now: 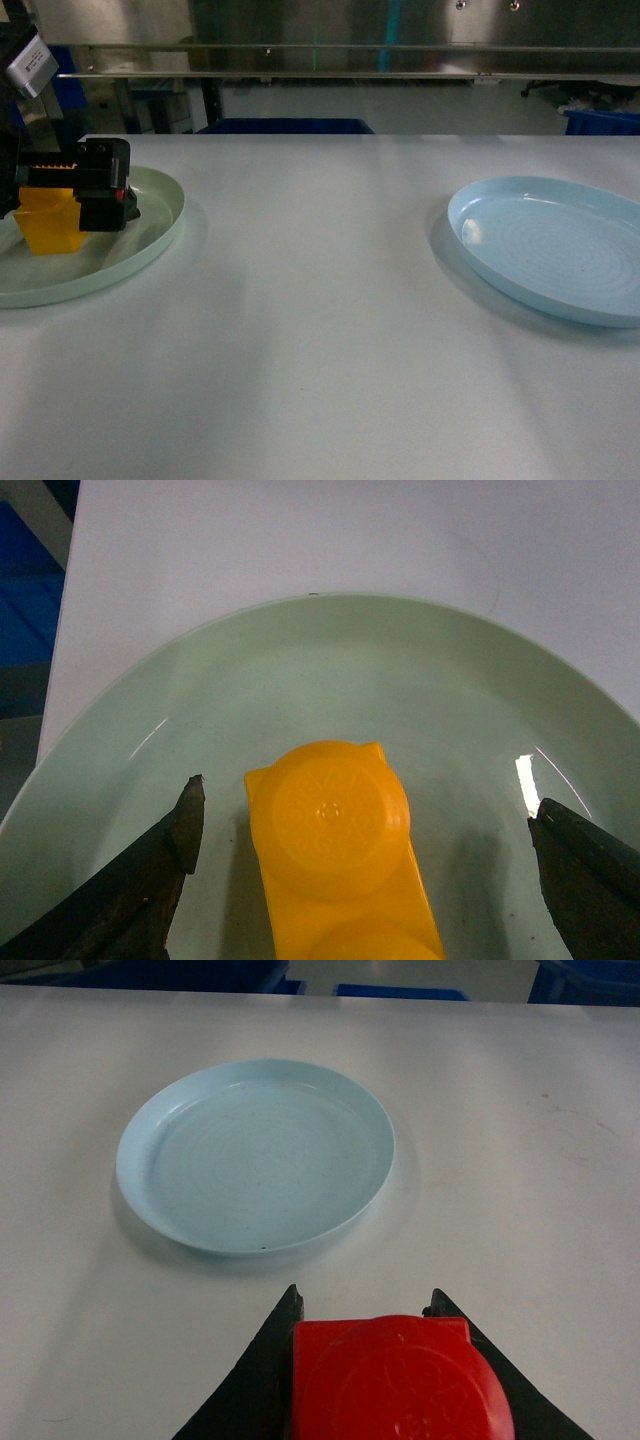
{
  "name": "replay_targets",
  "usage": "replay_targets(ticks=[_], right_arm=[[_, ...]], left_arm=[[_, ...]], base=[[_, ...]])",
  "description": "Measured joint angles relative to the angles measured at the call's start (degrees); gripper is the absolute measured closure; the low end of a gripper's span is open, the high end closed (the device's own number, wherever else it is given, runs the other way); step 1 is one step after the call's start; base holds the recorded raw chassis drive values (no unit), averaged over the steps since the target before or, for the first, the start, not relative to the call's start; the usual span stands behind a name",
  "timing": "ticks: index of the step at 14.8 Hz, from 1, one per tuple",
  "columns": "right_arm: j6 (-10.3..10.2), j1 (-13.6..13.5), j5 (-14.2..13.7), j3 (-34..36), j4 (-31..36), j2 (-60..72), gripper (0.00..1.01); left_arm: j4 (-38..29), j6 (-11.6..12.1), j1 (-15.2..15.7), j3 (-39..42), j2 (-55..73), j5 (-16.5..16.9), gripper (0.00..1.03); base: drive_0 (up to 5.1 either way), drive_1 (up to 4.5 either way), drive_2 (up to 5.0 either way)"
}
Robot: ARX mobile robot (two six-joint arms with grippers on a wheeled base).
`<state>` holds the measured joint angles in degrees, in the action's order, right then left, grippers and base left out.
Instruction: Sort and place red and yellow blocks in left bins
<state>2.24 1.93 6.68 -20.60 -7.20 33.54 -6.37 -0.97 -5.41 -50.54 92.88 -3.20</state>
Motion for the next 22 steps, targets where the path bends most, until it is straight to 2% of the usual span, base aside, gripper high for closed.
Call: replay_targets(ticks=[1,8,10,14,16,17,20,22], right_arm=[[0.00,0.00,0.00,0.00,0.00,0.00,0.72],[0.22,0.00,0.00,0.00,0.02,0.00,0.72],[0.22,0.00,0.00,0.00,0.00,0.00,0.72],[0.22,0.00,0.00,0.00,0.00,0.00,0.72],[0.22,0.00,0.00,0.00,-0.02,0.00,0.72],[0.22,0.00,0.00,0.00,0.00,0.00,0.72],[0.22,0.00,0.00,0.00,0.00,0.00,0.72],[0.22,0.00,0.00,0.00,0.00,-0.02,0.72]], left_arm=[[-0.48,0.42,0.02,0.00,0.15,-0.70,0.07],[1.29,0.28,0.63,0.00,0.61,-1.51,0.72],[0.02,-0.04,1.16,0.00,0.61,-0.79,0.75],[-7.17,-0.04,2.95,-0.81,-4.24,2.12,0.76],[-9.35,0.15,4.59,-3.34,-9.42,5.38,0.76],[-8.15,0.42,5.86,-3.58,-12.81,8.20,0.76],[-9.53,2.25,10.29,2.03,-22.12,15.45,0.76],[-8.04,3.72,13.46,6.54,-28.52,18.84,0.76]], base=[[0.0,0.00,0.0],[0.0,0.00,0.0],[0.0,0.00,0.0],[0.0,0.00,0.0],[0.0,0.00,0.0],[0.0,0.00,0.0],[0.0,0.00,0.0],[0.0,0.00,0.0]])
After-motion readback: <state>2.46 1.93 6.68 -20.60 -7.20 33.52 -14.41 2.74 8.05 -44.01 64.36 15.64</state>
